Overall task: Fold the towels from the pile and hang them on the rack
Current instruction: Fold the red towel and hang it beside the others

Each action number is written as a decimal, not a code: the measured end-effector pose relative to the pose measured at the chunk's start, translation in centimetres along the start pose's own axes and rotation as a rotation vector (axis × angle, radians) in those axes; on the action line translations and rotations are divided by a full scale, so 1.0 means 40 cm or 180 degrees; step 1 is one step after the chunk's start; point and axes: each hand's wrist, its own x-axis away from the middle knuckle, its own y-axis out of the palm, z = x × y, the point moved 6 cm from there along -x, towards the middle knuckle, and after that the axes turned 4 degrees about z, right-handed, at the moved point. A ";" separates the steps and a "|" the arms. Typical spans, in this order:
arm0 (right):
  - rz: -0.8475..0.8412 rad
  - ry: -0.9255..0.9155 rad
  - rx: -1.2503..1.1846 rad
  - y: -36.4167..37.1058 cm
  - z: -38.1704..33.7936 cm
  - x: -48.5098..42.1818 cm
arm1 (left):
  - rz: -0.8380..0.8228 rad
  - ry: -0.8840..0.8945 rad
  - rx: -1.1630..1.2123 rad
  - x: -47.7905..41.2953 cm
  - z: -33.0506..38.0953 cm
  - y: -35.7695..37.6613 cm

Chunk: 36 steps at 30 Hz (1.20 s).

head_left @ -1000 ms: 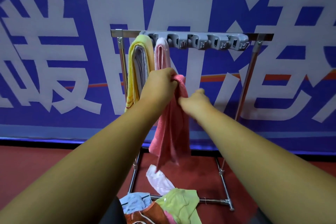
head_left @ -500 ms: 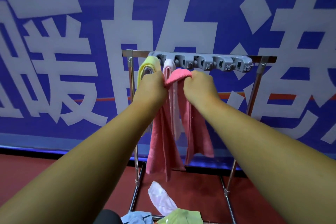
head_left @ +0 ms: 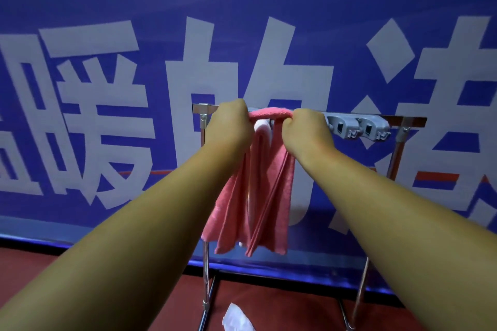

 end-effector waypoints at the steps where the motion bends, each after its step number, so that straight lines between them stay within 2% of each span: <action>1: -0.0001 0.0012 0.0024 0.005 0.002 -0.010 | -0.0042 -0.0014 -0.0037 -0.010 0.003 0.006; 7: -0.0190 -0.0115 0.0208 0.050 0.021 -0.046 | -0.0203 -0.0061 -0.0210 -0.055 0.019 0.054; 10: -0.0088 -0.0233 0.0498 0.074 0.029 -0.058 | -0.0173 -0.0090 -0.0274 -0.065 0.018 0.082; 14: -0.0215 -0.0370 0.0707 0.113 0.053 -0.052 | -0.0277 0.0062 -0.0428 -0.042 0.000 0.130; 16: -0.0276 -0.0485 0.0800 0.132 0.066 -0.045 | -0.0381 0.0173 -0.0461 -0.030 -0.013 0.157; 21: -0.0447 -0.0634 0.0813 0.164 0.070 -0.028 | -0.0944 -0.0092 -0.0619 -0.044 -0.031 0.181; 24: -0.0276 -0.0583 0.0730 0.161 0.059 -0.041 | -0.0374 -0.0196 -0.0040 -0.049 -0.037 0.170; 26: -0.0149 -0.0493 0.0684 0.163 0.050 -0.056 | -0.0172 -0.0296 0.0154 -0.052 -0.030 0.151; 30: -0.0163 -0.0318 0.0808 0.190 0.045 -0.076 | -0.0324 -0.0524 0.0201 -0.072 -0.019 0.152; 36: -0.0423 -0.0406 0.0883 0.233 0.080 -0.041 | -0.0324 -0.0337 0.0155 -0.025 -0.045 0.209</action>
